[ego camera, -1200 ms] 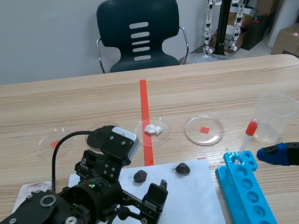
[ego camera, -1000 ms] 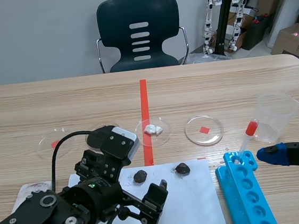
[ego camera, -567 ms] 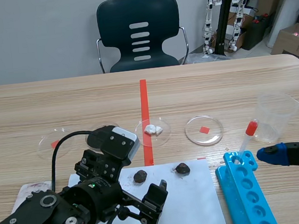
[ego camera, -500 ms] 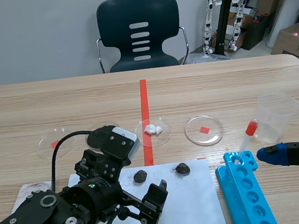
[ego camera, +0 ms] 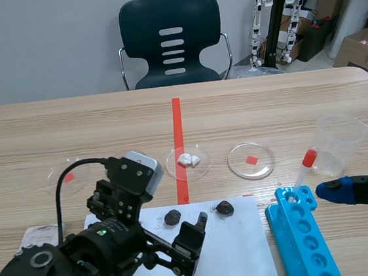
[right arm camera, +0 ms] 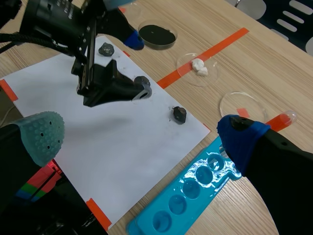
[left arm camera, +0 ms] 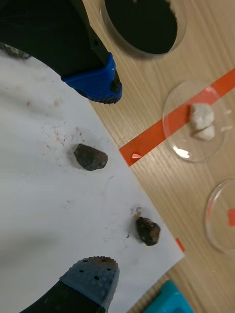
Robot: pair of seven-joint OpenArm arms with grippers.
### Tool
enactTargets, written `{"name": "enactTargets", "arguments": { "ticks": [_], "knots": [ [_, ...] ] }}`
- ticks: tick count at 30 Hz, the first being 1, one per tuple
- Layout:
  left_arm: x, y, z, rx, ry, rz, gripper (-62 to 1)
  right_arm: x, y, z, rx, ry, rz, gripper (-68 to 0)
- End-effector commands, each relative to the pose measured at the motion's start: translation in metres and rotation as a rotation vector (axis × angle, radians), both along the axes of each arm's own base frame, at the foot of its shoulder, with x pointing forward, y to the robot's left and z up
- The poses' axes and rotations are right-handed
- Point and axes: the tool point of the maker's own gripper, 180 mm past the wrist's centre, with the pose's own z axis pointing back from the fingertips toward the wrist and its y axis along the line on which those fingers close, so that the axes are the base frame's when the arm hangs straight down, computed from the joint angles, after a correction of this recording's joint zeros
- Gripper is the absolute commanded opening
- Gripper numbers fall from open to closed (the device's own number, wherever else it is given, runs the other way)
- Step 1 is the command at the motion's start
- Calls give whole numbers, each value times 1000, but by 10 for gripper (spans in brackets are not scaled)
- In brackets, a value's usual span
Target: Return to the home posture
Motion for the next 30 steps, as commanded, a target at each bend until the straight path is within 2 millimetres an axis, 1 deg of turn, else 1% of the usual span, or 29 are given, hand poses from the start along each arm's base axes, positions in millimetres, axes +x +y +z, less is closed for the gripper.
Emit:
{"name": "enactTargets", "arguments": {
  "ticks": [1,6,8,16,18,20,24,27,30],
  "knots": [
    [4,5,21,-29,-58,20,14,3,0,7,17,-24,1,4],
    [-3,26,48,-40,-129,21,14,3,0,7,17,-24,1,4],
    [-5,37,57,-33,-151,34,14,3,0,7,17,-24,1,4],
    [-21,92,79,39,-176,115,14,3,0,7,17,-24,1,4],
    [-26,100,87,51,-190,128,14,3,0,7,17,-24,1,4],
    [-31,102,96,53,-222,127,14,3,0,7,17,-24,1,4],
    [-42,95,114,20,-279,110,14,3,0,7,17,-24,1,4],
    [-51,90,121,19,-307,89,14,3,0,7,17,-24,1,4],
    [-59,86,124,43,-321,60,14,3,0,7,17,-24,1,4]
  ]
}}
